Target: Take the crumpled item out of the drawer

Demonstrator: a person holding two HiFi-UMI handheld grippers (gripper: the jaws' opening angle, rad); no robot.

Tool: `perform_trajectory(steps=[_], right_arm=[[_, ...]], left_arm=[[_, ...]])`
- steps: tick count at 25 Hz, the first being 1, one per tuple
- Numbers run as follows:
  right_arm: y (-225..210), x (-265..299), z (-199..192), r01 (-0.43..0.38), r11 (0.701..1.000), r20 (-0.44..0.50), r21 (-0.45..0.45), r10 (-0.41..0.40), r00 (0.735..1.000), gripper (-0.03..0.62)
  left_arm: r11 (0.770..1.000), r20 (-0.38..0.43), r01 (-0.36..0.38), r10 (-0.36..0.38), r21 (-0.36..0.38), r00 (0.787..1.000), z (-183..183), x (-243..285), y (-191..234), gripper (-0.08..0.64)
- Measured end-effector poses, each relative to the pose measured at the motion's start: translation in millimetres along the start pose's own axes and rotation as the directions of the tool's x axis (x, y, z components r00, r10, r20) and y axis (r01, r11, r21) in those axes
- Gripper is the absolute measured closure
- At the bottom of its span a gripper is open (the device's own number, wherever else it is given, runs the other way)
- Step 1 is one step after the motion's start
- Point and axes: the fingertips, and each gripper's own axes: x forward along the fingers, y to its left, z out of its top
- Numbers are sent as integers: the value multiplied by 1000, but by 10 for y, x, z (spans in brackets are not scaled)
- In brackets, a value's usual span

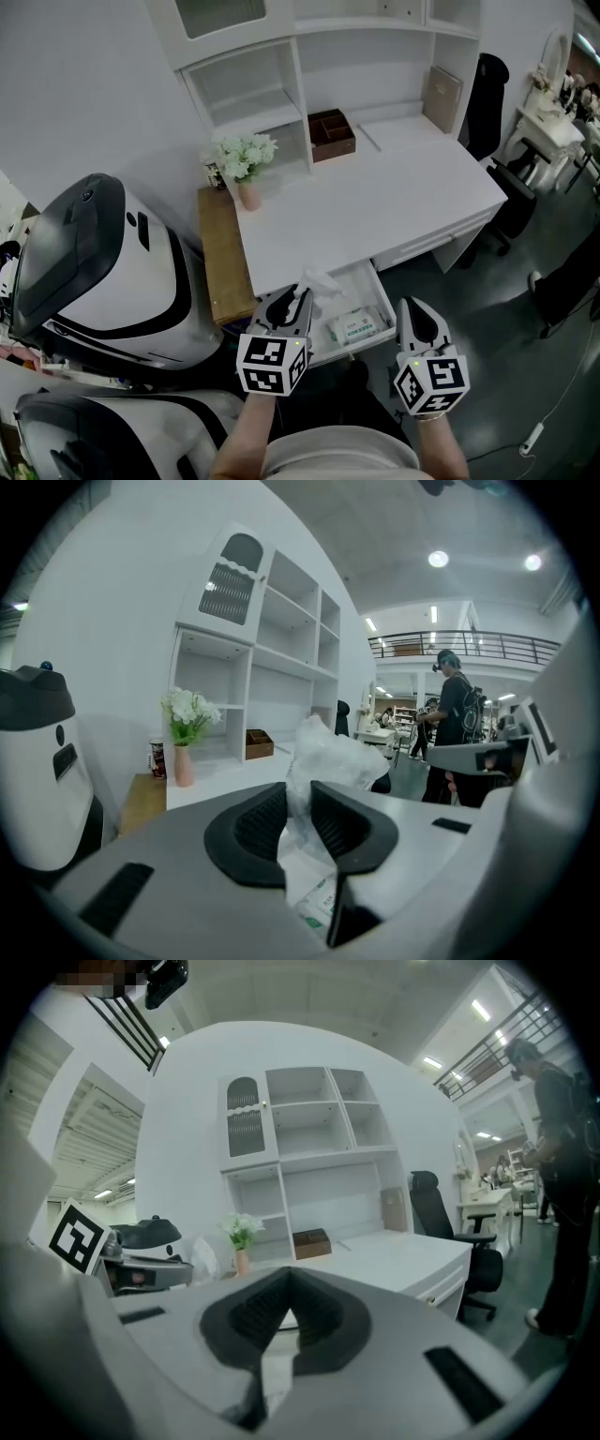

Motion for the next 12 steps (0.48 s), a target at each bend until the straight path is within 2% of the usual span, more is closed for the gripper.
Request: perform_trajectory(steps=[12], right_arm=[[32,-10,8,5,1000,-2,-10,-5,1000,591]], left_arm=[[1000,14,4,-4,-1,1000,47,-39,23,485]])
